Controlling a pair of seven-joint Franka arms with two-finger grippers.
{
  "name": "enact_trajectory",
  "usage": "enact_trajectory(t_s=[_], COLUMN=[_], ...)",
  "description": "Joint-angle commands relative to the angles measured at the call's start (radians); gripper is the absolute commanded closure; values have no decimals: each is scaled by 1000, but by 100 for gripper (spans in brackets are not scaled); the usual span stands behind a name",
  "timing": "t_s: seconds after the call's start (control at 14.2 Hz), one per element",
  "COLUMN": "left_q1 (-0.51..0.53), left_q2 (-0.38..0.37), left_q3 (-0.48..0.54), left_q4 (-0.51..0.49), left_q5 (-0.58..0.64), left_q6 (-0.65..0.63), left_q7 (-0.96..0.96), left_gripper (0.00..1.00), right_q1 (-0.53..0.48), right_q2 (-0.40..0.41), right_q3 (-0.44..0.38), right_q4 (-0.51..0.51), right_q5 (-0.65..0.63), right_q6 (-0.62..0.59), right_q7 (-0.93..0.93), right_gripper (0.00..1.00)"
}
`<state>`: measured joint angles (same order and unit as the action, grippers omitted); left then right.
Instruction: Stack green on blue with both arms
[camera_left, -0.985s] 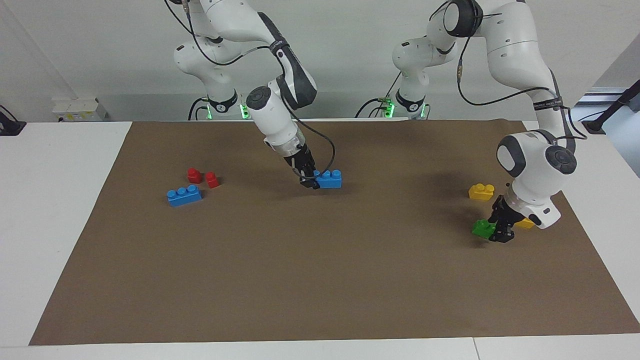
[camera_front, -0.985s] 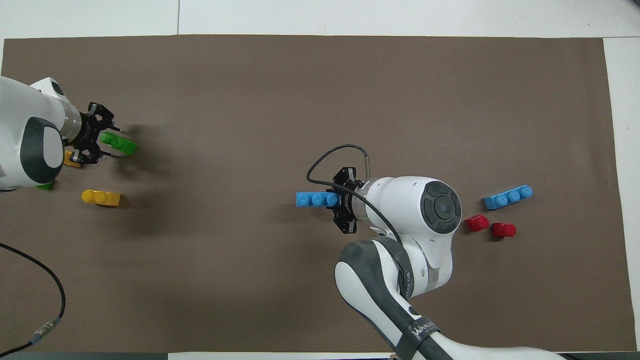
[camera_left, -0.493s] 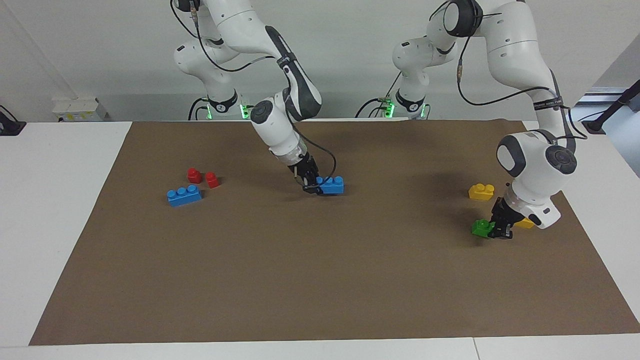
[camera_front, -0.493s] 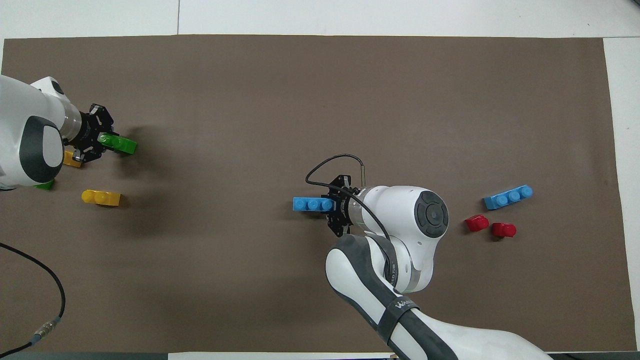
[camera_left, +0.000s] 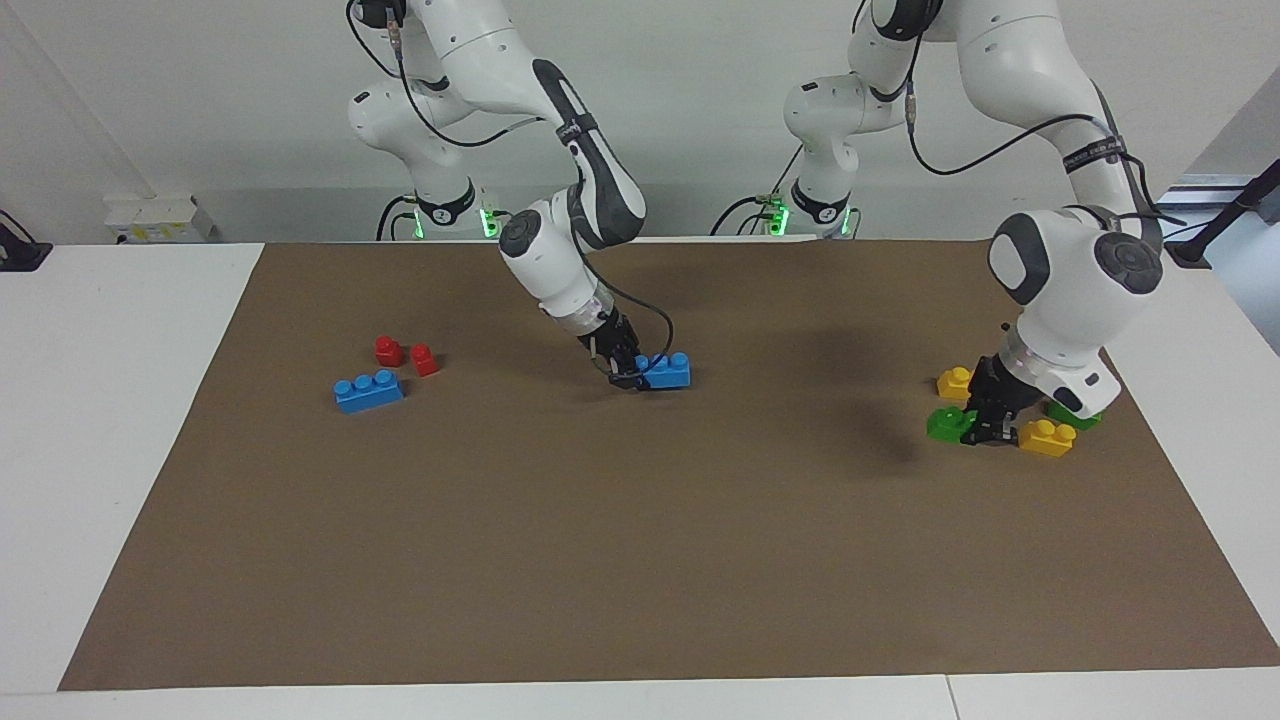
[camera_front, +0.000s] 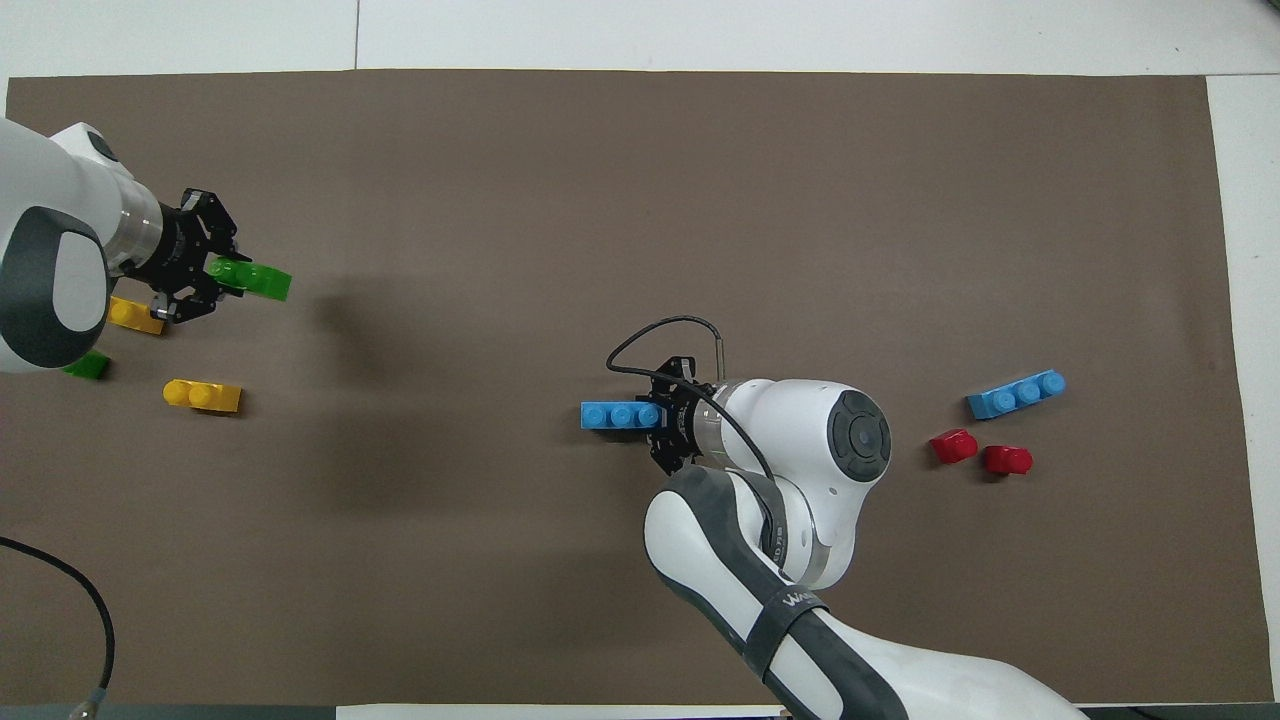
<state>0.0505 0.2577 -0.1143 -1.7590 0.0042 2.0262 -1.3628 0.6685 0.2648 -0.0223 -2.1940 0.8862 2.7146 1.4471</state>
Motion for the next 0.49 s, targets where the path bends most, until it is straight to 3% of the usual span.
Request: enact_trajectory(t_s=[0.0,0.42], left_q1=[-137,-383], left_q2=[-60,-109], left_q3=[13,18], left_q4=[-30,-117], left_q5=[-6,0], left_q6=[-53,-20], left_q7=[-227,-545], left_gripper=[100,100], right_q1=[40,42], right_q2=[13,13], right_q3=[-4,-5], right_q4=[-9,-27], right_q5=[37,36], right_q6=[74,79], right_q7=[22,45], right_gripper=[100,100])
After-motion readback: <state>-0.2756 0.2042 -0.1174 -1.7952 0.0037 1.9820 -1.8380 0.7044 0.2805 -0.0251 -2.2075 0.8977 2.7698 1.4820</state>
